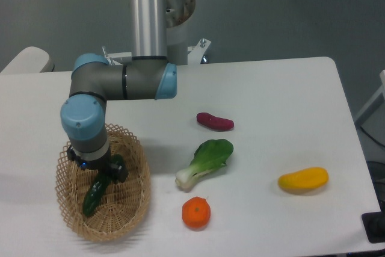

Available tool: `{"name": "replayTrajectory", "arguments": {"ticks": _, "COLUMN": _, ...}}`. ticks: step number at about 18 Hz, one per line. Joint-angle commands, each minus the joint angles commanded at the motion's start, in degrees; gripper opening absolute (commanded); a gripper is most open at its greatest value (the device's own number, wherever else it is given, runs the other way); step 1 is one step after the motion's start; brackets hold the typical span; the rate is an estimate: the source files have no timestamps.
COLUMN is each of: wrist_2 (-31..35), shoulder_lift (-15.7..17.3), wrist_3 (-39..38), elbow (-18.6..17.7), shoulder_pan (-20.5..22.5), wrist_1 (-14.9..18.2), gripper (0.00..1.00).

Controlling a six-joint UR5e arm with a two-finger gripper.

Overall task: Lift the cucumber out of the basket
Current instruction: 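Close the gripper around the green cucumber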

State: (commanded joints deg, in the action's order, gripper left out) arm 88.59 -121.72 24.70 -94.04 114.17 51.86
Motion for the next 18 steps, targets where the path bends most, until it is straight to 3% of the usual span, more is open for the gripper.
{"name": "replayTrajectory", "arguments": {"ticks": 3, "wrist_2": 0.4, "shoulder_lift": 0.2, "wrist_3": 0.0, "elbow": 0.1, "shoulder_pan": 0.0, "wrist_1": -0.4, "gripper": 0.99}}
{"name": "replayTrajectory", "arguments": {"ticks": 4, "wrist_2": 0.4, "shoulder_lift": 0.1, "wrist_3": 0.0, "elbow": 0.2, "shoulder_pan": 0.0, "wrist_1": -0.4, "gripper": 0.86}}
{"name": "replayTrajectory", "arguments": {"ticks": 7, "wrist_2": 0.4, "shoulder_lift": 0.2, "wrist_3": 0.4, "elbow": 0.3, "shoulder_pan": 0.0, "wrist_1": -0.5, "gripper": 0.34}}
{"name": "replayTrajectory", "arguments": {"ticks": 8, "wrist_2": 0.4, "shoulder_lift": 0.2, "wrist_3": 0.5, "elbow": 0.5, "shoulder_pan": -0.1, "wrist_1": -0.6, "gripper": 0.25}}
{"name": "replayTrajectory", "arguments": {"ticks": 11, "wrist_2": 0.5, "shoulder_lift": 0.0, "wrist_3": 0.8, "elbow": 0.8, "shoulder_pan": 0.0, "wrist_1": -0.7, "gripper": 0.14}}
{"name": "replayTrajectory", "arguments": {"ticks": 18, "wrist_2": 0.5, "shoulder_lift": 1.7, "wrist_3": 4.4, "elbow": 3.1, "shoulder_pan": 0.7, "wrist_1": 0.1, "gripper": 0.13}}
